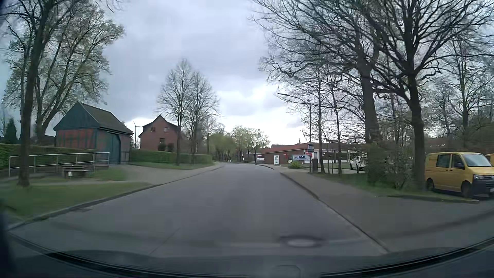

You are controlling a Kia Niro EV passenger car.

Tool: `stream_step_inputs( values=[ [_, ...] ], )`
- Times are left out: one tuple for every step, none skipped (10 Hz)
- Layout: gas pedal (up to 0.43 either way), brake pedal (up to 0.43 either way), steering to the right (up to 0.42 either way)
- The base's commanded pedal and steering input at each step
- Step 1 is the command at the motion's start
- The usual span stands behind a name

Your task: Follow the waypoints while adhering to traffic rules and regulations

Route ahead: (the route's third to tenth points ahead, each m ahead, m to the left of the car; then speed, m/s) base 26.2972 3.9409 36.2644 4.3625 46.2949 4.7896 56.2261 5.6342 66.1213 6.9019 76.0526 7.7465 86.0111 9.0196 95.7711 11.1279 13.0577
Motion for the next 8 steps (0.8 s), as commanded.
stream_step_inputs(
  values=[
    [0.189, 0.0, -0.001],
    [0.189, 0.0, -0.003],
    [0.189, 0.0, -0.003],
    [0.189, 0.006, -0.003],
    [0.189, 0.0, -0.003],
    [0.189, 0.0, -0.003],
    [0.189, 0.0, -0.003],
    [0.189, 0.0, -0.002]
  ],
)
